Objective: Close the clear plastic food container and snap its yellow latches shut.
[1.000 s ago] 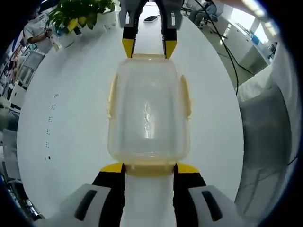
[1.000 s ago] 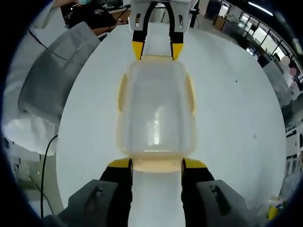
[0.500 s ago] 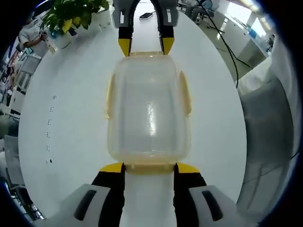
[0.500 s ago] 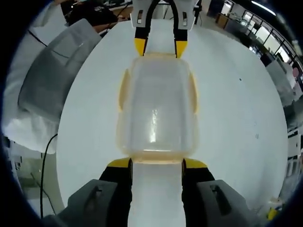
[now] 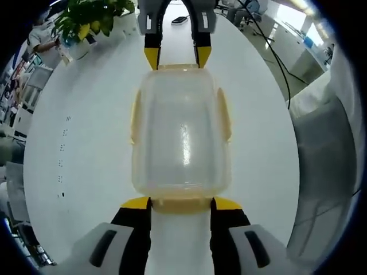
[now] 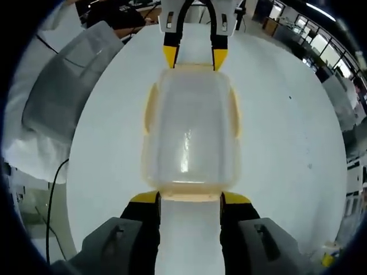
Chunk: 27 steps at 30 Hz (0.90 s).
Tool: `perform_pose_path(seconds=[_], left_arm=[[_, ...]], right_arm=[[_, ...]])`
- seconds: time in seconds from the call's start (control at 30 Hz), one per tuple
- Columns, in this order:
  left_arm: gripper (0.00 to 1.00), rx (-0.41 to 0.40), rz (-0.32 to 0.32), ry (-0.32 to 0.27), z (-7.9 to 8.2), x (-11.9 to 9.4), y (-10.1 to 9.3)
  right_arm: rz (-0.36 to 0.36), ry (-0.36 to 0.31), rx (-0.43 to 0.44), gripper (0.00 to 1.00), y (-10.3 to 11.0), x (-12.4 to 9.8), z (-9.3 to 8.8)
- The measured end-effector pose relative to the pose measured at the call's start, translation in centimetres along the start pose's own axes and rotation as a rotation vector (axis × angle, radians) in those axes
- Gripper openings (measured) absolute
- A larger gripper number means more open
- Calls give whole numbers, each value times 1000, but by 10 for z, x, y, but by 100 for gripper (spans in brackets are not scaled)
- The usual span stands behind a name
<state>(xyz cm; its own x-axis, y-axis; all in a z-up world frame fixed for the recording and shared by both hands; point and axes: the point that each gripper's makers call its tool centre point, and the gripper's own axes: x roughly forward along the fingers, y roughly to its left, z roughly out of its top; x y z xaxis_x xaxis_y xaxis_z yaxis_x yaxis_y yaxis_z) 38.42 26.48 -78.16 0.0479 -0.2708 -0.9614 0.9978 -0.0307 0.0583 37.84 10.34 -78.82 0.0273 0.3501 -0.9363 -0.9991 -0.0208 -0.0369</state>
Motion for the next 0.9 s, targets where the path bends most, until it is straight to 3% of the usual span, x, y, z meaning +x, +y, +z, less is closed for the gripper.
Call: perform_pose_path(seconds=[0.43, 0.57, 0.7, 0.77, 0.8, 0.9], left_arm=[[32, 8, 11, -5, -3, 3, 1], [33, -34, 6, 6, -9, 4, -1], [39, -177, 26, 39, -26, 3, 6], [44, -246, 76, 43, -34, 0, 14], [49, -302, 67, 5, -30, -1, 11], [52, -498, 32, -133, -17, -8, 6]], right_arm=[[10, 14, 51, 35, 1, 4, -13], [39, 30, 126, 42, 7, 9, -23], [3, 82, 213, 39, 2, 9, -39], [8, 92, 384, 40, 4, 8, -46], [15, 79, 448, 40, 3, 6, -49], [-33, 62, 527, 39, -6, 0, -59]])
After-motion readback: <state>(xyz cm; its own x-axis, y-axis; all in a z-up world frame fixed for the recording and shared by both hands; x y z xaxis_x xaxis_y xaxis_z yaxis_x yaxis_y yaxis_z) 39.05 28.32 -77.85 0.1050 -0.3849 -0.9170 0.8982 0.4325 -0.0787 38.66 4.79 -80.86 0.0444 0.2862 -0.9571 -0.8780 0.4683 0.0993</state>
